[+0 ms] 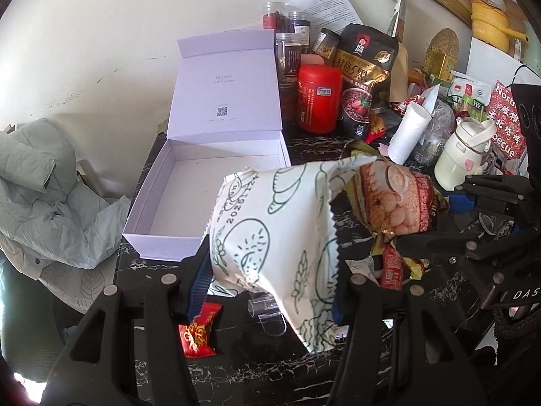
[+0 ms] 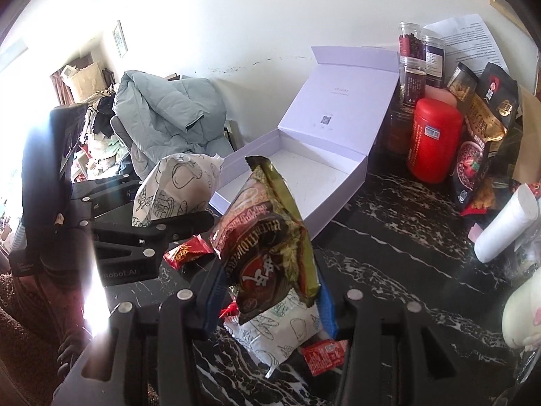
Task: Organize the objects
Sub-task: 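Lift both held bags and carry them toward the open lavender box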
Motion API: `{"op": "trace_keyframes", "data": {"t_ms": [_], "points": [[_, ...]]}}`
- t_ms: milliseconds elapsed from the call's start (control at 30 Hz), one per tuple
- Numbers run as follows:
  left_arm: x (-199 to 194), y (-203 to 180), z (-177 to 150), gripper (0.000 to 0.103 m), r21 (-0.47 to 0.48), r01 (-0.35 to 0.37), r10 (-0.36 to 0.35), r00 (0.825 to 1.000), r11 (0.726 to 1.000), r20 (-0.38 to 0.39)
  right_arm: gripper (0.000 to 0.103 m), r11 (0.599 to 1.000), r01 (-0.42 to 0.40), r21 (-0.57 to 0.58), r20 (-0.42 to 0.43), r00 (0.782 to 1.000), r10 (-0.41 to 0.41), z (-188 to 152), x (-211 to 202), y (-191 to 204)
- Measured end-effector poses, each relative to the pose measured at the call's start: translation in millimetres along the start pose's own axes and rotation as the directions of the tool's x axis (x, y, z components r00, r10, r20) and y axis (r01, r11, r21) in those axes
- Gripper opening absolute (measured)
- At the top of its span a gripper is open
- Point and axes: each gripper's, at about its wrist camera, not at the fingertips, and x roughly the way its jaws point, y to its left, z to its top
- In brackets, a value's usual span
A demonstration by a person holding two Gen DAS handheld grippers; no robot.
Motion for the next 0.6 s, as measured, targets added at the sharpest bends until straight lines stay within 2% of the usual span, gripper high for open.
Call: {"op": "trace_keyframes", "data": {"t_ms": [600], "points": [[57.3,40.4,36.9,0.053,0.002,-0.017,0.017,0.999,1.0,-0.044,0.047,1.0,-0.009,-0.005,-0.032,0.999,0.009,49.5,59.7,-22.3]]}}
